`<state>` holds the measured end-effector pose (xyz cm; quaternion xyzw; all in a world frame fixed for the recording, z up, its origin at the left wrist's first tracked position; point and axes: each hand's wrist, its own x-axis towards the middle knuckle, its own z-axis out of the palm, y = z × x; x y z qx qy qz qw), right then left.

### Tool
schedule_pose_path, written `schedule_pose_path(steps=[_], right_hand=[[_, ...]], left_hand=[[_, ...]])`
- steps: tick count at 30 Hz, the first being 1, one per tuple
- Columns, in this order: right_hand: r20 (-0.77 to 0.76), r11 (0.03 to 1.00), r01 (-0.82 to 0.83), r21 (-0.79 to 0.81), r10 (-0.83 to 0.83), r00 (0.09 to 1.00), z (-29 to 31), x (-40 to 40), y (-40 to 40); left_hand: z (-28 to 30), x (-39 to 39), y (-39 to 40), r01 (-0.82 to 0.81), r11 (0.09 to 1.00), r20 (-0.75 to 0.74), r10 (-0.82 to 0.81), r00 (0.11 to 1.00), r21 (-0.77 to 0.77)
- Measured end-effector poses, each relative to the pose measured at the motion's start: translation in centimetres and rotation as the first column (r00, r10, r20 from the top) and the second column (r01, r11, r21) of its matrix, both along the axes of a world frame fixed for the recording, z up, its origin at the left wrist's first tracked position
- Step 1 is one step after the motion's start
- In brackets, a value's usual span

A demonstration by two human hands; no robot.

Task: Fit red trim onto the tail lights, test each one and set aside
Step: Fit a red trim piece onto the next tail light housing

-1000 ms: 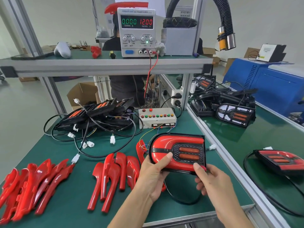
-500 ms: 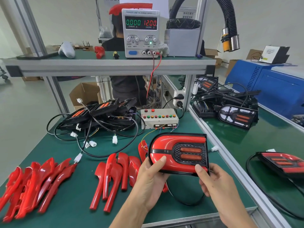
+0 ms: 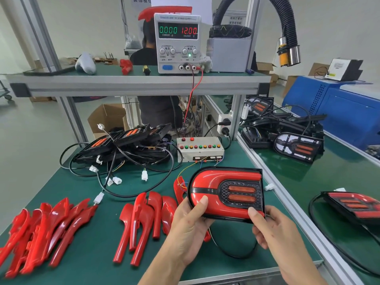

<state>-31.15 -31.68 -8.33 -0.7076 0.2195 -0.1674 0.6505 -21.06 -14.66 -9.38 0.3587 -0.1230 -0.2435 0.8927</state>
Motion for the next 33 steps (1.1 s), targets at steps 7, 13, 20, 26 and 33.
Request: schedule_pose_path(steps=[7,13,20,26,33], right_hand=[[-0.031,0.997,-0.068,-0.043,0.066,0.997,-0.2,0.0,-0.5],[-0.073,0.995,-0.101,0.016,0.102,0.992,-0.9,0.2,-0.9],[-0.063,0.991,-0.132,-0.016,0.131,0.989,-1.4,0.1,-1.3],[-0.054,0.986,-0.146,-0.075,0.142,0.988,-1.6,0.1,-1.3],[-0.040,0.977,-0.171,-0.124,0.167,0.985,-1.6,0.0,-1.1]], left_hand=[[0.2,-0.1,0.1,-0.018,1.000,0.012,0.018,1.000,0.004],[0.0,-0.2,0.0,-0.028,0.999,0.016,0.027,1.000,0.040],[0.1,-0.1,-0.1,-0.031,0.997,0.038,0.028,0.999,0.073],[0.0,0.0,0.0,-0.041,0.996,0.059,0.037,0.998,0.075],[-0.3,0.3,0.3,-0.038,0.997,0.101,0.031,0.994,0.069]])
